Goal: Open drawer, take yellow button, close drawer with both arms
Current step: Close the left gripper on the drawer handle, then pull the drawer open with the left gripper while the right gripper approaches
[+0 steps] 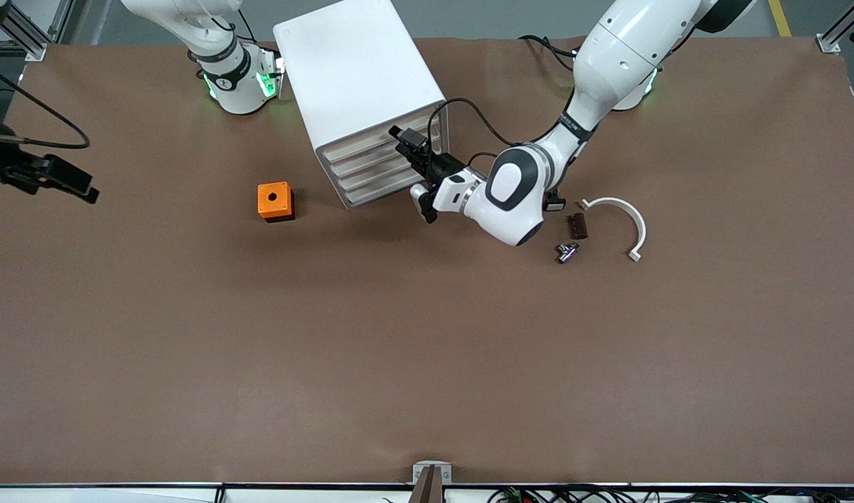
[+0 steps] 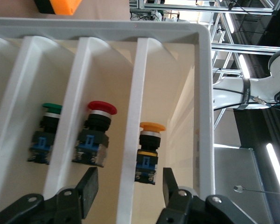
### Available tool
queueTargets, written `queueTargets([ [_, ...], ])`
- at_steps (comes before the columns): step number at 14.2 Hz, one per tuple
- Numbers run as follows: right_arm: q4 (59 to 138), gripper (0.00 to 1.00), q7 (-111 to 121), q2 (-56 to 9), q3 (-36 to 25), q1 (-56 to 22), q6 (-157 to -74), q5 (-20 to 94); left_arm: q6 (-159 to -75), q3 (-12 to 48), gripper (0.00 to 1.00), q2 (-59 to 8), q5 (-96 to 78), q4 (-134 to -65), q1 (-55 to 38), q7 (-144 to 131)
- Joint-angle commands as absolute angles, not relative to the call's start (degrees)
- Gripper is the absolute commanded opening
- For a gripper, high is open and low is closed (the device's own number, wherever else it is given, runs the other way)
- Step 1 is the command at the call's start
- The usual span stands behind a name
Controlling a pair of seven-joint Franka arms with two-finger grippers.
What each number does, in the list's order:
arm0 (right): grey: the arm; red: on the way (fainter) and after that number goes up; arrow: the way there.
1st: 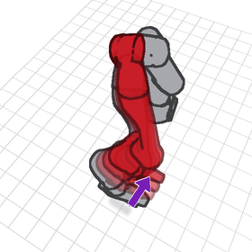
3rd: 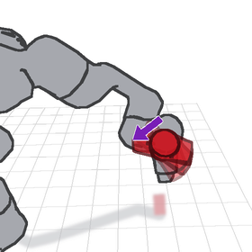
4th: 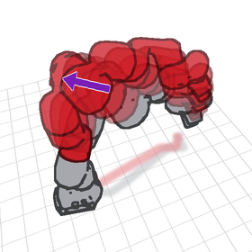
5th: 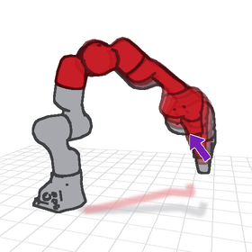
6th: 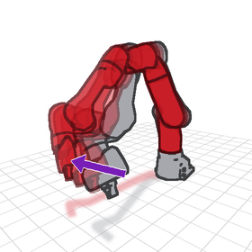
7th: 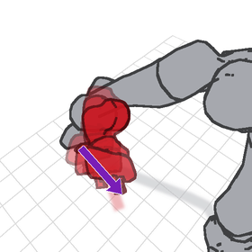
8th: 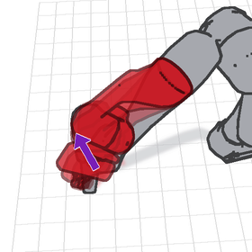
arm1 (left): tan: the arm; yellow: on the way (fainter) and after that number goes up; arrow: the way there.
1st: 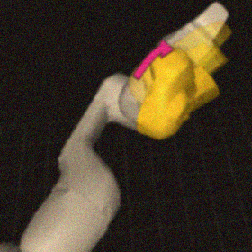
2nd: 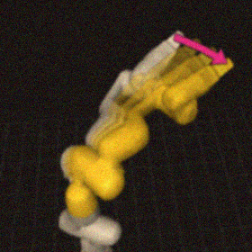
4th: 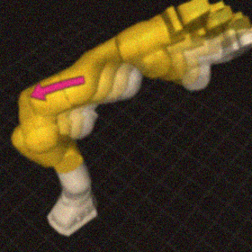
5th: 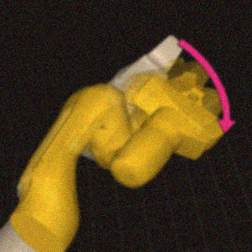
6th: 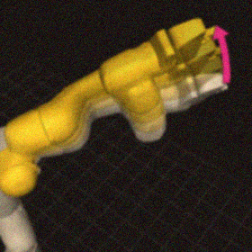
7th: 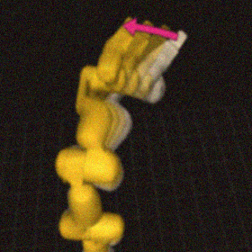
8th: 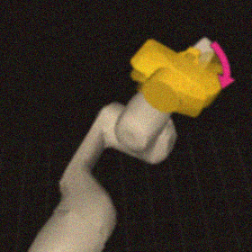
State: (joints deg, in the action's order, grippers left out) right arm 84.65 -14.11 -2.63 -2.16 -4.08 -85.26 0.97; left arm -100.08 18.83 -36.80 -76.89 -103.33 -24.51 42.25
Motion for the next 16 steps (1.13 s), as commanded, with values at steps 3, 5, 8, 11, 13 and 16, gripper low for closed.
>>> queueTargets([
  [3,85.0,1.0,-25.8,-2.7,-2.3,-9.3,-84.2,0.4,-103.0,19.1,0.54,-35.7,-80.3,-105.5,-26.0,45.6],
  [5,85.1,1.0,-29.1,-2.8,-2.3,-11.4,-84.1,0.4,-103.3,19.1,0.46,-35.9,-81.6,-105.7,-26.7,46.9],
  [8,85.1,1.0,-32.0,-3.3,-2.3,-13.0,-84.2,0.4,-104.0,19.1,0.34,-35.8,-81.8,-105.6,-26.9,47.0],
  [11,85.2,1.0,-33.7,-3.3,-2.3,-14.1,-84.1,0.4,-104.0,19.1,0.06,-35.9,-81.8,-105.5,-26.8,47.0],
  [13,85.2,1.0,-35.6,-3.5,-2.3,-14.7,-84.1,0.4,-103.8,19.1,0.04,-35.9,-81.7,-105.3,-26.5,46.8],
  [16,85.2,1.0,-37.9,-3.8,-2.3,-15.4,-84.1,0.6,-103.8,19.0,0.01,-36.0,-81.7,-104.0,-26.4,45.8],
])
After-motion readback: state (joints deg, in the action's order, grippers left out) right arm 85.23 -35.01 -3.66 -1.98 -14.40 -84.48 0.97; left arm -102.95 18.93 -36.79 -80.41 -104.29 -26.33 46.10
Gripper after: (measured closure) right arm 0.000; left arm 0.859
